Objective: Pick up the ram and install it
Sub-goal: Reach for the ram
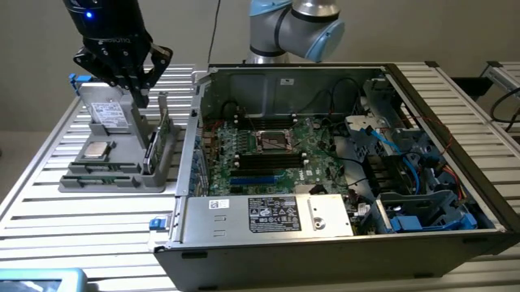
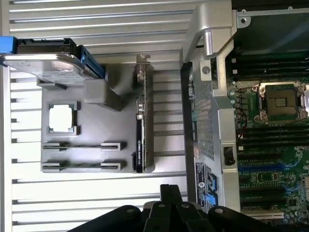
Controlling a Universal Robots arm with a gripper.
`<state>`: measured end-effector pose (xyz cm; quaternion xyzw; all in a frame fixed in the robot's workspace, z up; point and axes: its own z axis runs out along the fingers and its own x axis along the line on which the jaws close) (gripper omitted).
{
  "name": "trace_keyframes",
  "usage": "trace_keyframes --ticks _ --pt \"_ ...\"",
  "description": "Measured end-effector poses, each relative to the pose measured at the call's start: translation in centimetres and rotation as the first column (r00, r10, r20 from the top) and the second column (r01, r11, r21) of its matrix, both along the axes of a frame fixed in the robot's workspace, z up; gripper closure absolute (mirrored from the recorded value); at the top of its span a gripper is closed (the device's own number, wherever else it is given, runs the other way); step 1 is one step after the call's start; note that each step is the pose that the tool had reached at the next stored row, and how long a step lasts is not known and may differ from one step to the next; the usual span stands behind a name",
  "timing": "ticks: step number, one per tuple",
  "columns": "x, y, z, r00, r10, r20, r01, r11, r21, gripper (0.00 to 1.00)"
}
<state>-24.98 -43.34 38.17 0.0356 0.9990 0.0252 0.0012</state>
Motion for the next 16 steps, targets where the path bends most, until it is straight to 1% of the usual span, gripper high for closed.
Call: trace_keyframes --ticks 4,16 --pt "-1.5 -0.07 -0.27 1.0 0.0 -0.0002 0.0 1.0 -0.0006 0.89" --pt "-4.8 -0.12 -1.03 1.0 0.0 -0.0015 0.0 1.0 -0.0059 0.89"
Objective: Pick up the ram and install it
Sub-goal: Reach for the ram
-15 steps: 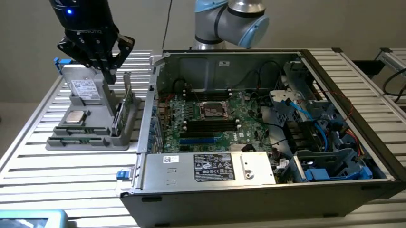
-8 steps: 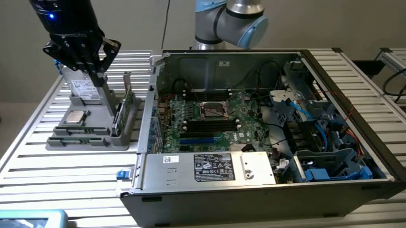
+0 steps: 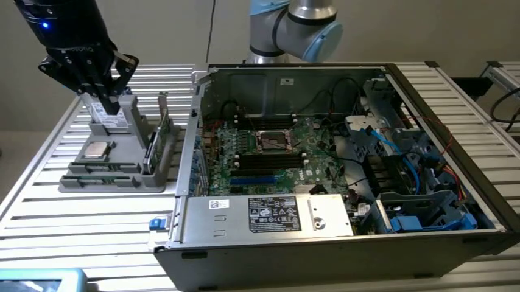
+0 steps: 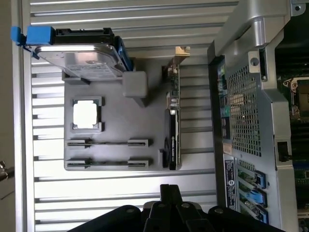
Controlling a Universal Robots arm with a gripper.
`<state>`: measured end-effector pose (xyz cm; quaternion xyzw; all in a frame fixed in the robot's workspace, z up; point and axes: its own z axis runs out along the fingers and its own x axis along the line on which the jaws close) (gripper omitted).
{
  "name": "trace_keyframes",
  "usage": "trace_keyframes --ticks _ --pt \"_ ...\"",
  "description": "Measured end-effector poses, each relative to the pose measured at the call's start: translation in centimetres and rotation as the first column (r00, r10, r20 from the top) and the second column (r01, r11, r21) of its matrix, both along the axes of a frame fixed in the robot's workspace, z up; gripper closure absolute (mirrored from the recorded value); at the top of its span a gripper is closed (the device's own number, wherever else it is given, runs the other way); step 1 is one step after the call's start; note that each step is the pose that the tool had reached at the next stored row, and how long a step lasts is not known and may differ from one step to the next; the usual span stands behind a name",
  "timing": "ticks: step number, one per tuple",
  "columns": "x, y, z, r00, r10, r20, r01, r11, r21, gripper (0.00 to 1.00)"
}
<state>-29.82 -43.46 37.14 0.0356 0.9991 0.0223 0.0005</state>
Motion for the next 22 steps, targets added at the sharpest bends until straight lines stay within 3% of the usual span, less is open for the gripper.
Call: trace_keyframes --ticks 7,13,22 --pt "-2.3 -0.01 -0.33 1.0 0.0 0.0 0.0 1.0 -0.0012 0.89" --pt "-4.4 0.02 -0.94 1.0 0.0 0.0 0.0 1.0 -0.0065 0.89" --pt "-6.2 0.76 -1.92 1.0 0.0 0.0 0.0 0.9994 -0.0336 0.89"
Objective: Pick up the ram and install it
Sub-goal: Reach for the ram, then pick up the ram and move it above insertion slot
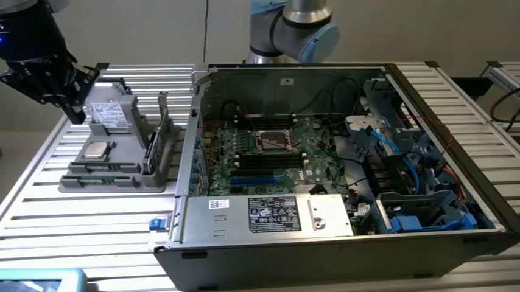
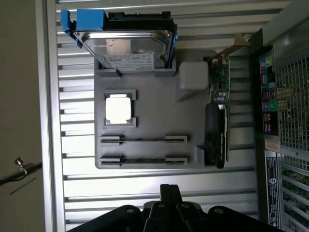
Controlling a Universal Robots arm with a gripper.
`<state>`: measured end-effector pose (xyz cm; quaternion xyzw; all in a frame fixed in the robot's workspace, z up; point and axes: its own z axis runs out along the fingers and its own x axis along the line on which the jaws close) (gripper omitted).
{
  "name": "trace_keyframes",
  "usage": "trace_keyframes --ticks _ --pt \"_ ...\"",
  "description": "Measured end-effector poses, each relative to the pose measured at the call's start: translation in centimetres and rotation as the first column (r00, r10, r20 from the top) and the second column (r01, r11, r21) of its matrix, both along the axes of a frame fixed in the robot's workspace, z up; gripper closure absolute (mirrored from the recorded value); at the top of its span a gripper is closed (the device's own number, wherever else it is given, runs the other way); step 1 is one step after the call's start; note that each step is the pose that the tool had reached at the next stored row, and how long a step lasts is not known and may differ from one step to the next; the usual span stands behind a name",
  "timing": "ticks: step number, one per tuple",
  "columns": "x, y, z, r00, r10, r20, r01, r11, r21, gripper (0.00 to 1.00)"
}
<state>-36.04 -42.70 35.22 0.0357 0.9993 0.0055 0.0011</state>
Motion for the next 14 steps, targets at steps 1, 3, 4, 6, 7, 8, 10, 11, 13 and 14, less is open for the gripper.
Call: trace_keyframes --ticks 1,3,4,6,7,8,10,11,13,14 --pt "-0.1 0.05 -0.13 1.0 0.0 0.0 0.0 1.0 -0.0023 0.89" --pt "-0.2 0.15 -0.37 1.0 0.0 0.0 0.0 1.0 -0.0083 0.89" --pt "-0.2 0.19 -0.5 1.0 0.0 -0.0001 0.0 0.9999 -0.0111 0.89" --pt "-0.4 0.3 -0.79 1.0 0.0 0.0 0.0 0.9999 -0.0159 0.89" --pt "-0.4 0.34 -0.94 1.0 0.0 0.0001 0.0 0.9998 -0.0181 0.89" --pt "-0.5 0.38 -1.09 1.0 0.0 0.0001 0.0 0.9998 -0.0202 0.89" --pt "-0.5 0.46 -1.39 1.0 0.0 -0.0001 0.0 0.9997 -0.0244 0.89" --pt "-0.6 0.5 -1.55 1.0 0.0 0.0 0.0 0.9997 -0.0261 0.89" --pt "-0.6 0.56 -1.9 1.0 0.0 0.0 0.0 0.9996 -0.0285 0.89" --pt "-0.7 0.58 -2.09 1.0 0.0 0.0 0.0 0.9996 -0.0294 0.89"
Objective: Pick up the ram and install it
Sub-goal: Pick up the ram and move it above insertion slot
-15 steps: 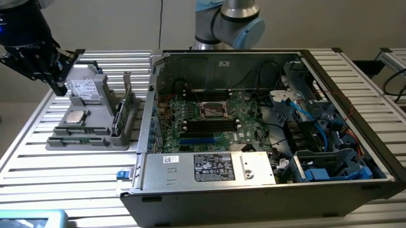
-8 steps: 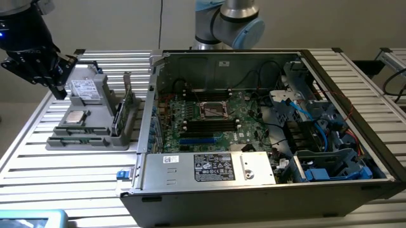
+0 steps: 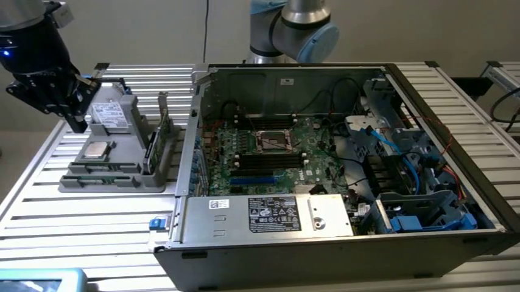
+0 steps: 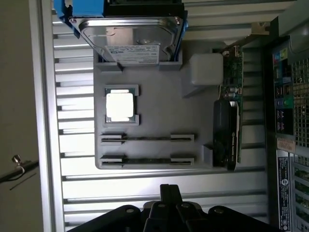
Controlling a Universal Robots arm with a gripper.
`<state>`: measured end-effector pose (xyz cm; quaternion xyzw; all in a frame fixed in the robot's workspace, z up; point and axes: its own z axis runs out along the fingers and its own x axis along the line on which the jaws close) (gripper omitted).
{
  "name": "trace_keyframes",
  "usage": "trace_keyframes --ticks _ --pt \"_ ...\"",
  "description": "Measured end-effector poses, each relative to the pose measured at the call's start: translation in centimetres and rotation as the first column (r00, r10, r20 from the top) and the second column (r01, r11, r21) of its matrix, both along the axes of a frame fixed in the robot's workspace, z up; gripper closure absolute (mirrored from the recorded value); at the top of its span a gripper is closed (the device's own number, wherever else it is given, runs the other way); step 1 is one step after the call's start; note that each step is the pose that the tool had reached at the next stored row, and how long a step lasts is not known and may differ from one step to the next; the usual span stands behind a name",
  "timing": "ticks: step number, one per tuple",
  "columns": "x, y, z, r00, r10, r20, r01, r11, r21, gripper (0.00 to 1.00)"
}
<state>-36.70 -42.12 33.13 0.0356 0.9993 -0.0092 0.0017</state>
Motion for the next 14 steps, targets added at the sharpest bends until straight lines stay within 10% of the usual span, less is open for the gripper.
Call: trace_keyframes --ticks 14 --pt "-0.17 0.03 -0.82 0.9979 0.064 0.002 -0.064 0.9979 0.0007 0.89"
